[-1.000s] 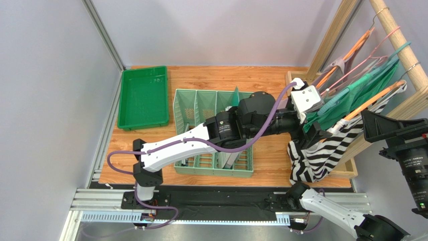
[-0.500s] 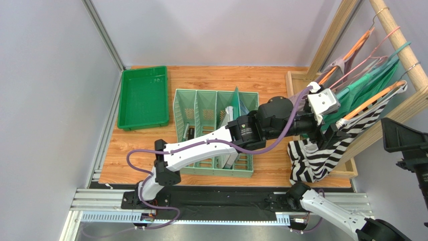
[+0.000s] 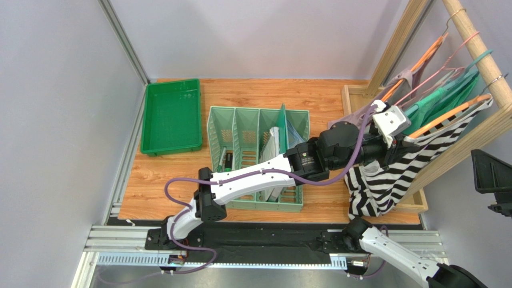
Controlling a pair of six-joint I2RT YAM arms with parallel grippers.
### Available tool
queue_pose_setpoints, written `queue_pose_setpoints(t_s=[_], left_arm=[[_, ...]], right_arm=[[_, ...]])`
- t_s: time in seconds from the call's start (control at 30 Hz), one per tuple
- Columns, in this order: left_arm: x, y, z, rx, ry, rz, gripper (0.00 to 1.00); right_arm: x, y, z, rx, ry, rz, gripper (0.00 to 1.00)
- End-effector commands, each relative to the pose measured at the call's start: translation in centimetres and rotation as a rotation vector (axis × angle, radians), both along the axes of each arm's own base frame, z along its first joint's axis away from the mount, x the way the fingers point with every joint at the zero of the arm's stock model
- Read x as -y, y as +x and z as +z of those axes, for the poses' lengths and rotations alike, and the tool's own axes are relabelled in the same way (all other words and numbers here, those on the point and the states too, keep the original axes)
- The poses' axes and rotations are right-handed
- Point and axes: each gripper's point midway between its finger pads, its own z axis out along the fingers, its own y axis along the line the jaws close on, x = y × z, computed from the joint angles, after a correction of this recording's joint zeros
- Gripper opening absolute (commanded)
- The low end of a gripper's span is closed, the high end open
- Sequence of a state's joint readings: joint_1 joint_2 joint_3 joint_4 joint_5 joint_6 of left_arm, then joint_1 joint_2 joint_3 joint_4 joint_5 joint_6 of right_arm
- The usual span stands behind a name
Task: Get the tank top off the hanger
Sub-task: Pick up the hanger from the clothesline.
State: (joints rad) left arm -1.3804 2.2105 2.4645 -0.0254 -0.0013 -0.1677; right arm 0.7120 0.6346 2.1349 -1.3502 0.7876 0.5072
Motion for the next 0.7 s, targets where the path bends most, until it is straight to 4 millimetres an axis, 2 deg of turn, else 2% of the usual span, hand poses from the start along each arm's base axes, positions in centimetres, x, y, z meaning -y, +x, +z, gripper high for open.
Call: queue_pose_setpoints(t_s=[0.0,0.13,0.43,0.53,0.57,0.6,0.67], left_arm=[[-1.4,0.2,5.2,0.013,-0.155,0.03,0.13],[-2.0,0.6,6.0,-0.007,-0.169,0.059,0.0],[-5.2,0.1,10.1,-0.087,-0.242,0.057,0.0],[-6.6,-0.5,11.4,-0.08,-0.244,0.058,0.0],[-7.5,-0.7,12.5,-0.078,-0.262,0.056,0.0],[-7.6,-1.0,12.0,-0.083,-0.235,0.049,0.0],[-8.5,-1.6,12.8,-0.08,-0.237,0.039,0.0]], right_arm=[[0.5,-0.2,-5.3,-0.195,-0.196,-0.012,0.97],[0.6,-0.3,-5.3,-0.193,-0.199,-0.015,0.98],[1.1,-0.8,-5.3,-0.177,-0.197,-0.015,0.98],[1.0,-0.8,-5.3,-0.176,-0.193,-0.008,0.98],[0.9,-0.8,-5.3,-0.176,-0.193,-0.005,0.98],[0.7,-0.8,-5.3,-0.176,-0.192,0.002,0.98],[0.5,-0.7,-5.4,-0.18,-0.195,0.009,0.98]])
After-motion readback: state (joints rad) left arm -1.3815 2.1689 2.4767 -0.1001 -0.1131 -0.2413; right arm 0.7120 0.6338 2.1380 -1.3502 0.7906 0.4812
